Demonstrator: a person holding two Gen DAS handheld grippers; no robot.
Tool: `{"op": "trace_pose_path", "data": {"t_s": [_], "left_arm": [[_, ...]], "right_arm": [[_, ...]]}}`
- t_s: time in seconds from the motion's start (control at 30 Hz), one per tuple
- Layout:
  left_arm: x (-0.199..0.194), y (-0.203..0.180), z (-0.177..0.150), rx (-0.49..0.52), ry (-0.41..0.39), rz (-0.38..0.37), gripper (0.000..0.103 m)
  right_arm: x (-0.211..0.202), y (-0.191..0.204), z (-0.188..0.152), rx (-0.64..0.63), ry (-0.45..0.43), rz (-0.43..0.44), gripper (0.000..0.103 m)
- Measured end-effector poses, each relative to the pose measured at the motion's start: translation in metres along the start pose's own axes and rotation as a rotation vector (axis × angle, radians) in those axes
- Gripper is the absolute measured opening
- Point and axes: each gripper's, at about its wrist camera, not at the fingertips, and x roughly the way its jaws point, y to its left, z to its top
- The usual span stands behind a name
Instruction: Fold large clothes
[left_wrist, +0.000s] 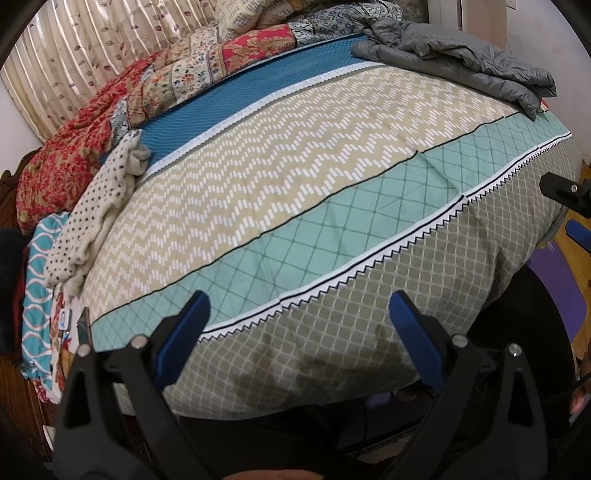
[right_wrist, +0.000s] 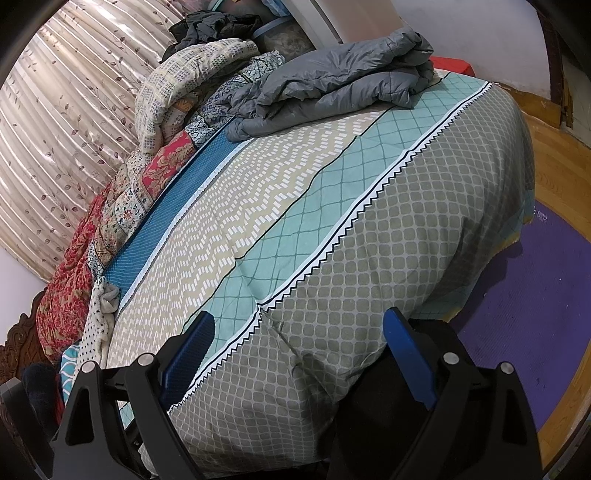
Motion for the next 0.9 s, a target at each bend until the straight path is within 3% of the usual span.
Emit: {"op": "trace_pose_path", "data": {"t_s": [0.9], "left_arm": [[-0.0005, -0.0025, 0.0005, 0.002, 0.002, 0.0, 0.094]], "right_arm": [[0.0002, 0.0002, 0.0009, -0.001, 0.0, 0.001, 0.035]]}}
